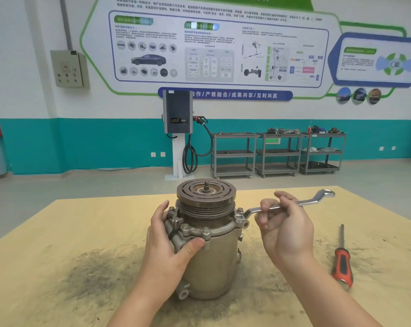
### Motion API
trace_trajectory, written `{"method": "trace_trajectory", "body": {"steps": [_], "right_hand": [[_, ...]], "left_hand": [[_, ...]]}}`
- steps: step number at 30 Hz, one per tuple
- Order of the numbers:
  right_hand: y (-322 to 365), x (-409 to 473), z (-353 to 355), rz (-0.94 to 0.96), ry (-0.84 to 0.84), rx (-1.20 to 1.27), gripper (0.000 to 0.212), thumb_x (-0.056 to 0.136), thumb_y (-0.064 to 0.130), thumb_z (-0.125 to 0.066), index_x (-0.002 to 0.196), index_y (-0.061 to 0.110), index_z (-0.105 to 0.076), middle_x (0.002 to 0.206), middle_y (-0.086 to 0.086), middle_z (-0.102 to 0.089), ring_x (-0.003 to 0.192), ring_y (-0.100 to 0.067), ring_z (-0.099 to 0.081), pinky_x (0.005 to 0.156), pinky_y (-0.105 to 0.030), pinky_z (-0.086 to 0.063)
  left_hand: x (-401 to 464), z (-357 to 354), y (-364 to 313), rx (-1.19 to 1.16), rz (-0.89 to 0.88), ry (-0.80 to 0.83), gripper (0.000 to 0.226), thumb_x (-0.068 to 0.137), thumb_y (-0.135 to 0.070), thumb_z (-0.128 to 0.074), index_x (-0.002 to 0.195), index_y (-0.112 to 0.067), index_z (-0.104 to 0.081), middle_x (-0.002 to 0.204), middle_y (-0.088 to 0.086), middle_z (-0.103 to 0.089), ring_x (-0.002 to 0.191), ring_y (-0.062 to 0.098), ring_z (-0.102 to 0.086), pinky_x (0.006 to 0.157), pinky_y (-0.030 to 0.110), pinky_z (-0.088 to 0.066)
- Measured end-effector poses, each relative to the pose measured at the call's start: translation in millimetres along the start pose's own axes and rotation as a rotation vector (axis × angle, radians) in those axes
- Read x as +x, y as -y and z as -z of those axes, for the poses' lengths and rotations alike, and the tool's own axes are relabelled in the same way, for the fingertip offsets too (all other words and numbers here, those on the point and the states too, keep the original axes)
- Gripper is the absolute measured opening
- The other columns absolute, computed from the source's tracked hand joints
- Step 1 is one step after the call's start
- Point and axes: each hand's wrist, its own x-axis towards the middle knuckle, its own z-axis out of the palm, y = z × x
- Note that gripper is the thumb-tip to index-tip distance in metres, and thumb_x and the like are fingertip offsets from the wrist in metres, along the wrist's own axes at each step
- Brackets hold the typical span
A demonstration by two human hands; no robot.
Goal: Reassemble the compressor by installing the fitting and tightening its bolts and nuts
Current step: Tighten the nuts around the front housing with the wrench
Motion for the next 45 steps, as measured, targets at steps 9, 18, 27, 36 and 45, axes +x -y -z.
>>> {"method": "trace_trajectory", "body": {"steps": [9, 18, 27, 36, 45], "right_hand": [[-8, 15, 5, -0.232, 0.012, 0.114, 0.013, 0.094, 0.005, -0.033, 0.087, 0.012, -0.042, 0.053, -0.003, -0.043, 0.036, -0.015, -0.032, 0.036, -0.020, -0.029], [-22, -49, 25, 0.500, 0.206, -0.334, 0.023, 0.096, 0.018, -0.041, 0.089, 0.028, -0.060, 0.083, -0.009, -0.068, 0.058, -0.024, -0.059, 0.055, -0.024, -0.048], [-17, -63, 1, 0.820, 0.420, -0.738, 0.014, 0.101, 0.043, -0.041, 0.105, 0.036, -0.053, 0.094, 0.010, -0.064, 0.079, -0.009, -0.065, 0.069, -0.019, -0.051], [5, -16, 2, 0.159, 0.078, -0.098, 0.021, 0.099, -0.001, -0.028, 0.092, 0.013, -0.042, 0.056, -0.010, -0.058, 0.045, -0.021, -0.047, 0.044, -0.021, -0.038], [6, 21, 3, -0.245, 0.085, -0.011, 0.013, 0.091, 0.004, -0.032, 0.089, 0.012, -0.041, 0.052, -0.005, -0.042, 0.037, -0.018, -0.032, 0.037, -0.023, -0.031]], "left_hand": [[-1, 0, -2, 0.013, 0.018, -0.006, 0.092, 0.045, -0.094, -0.061, 0.120, -0.080, -0.010, 0.139, -0.024, -0.034, 0.137, 0.003, -0.034, 0.116, 0.042, -0.029], [-3, -2, -6, -0.001, 0.032, -0.005, 0.088, 0.045, -0.096, -0.059, 0.117, -0.081, -0.010, 0.139, -0.022, -0.034, 0.137, 0.005, -0.035, 0.116, 0.040, -0.030], [-5, -3, -16, 0.027, 0.062, -0.034, 0.109, 0.029, -0.086, -0.075, 0.117, -0.081, -0.011, 0.139, -0.017, -0.039, 0.134, 0.012, -0.040, 0.113, 0.047, -0.035], [-5, -6, -13, 0.040, 0.037, -0.029, 0.103, 0.041, -0.068, -0.078, 0.118, -0.079, -0.009, 0.136, -0.023, -0.038, 0.131, 0.004, -0.042, 0.111, 0.034, -0.038], [-2, -7, -4, 0.032, 0.028, -0.031, 0.107, 0.041, -0.072, -0.079, 0.127, -0.073, -0.014, 0.131, -0.029, -0.038, 0.131, 0.008, -0.044, 0.111, 0.043, -0.039]]}}
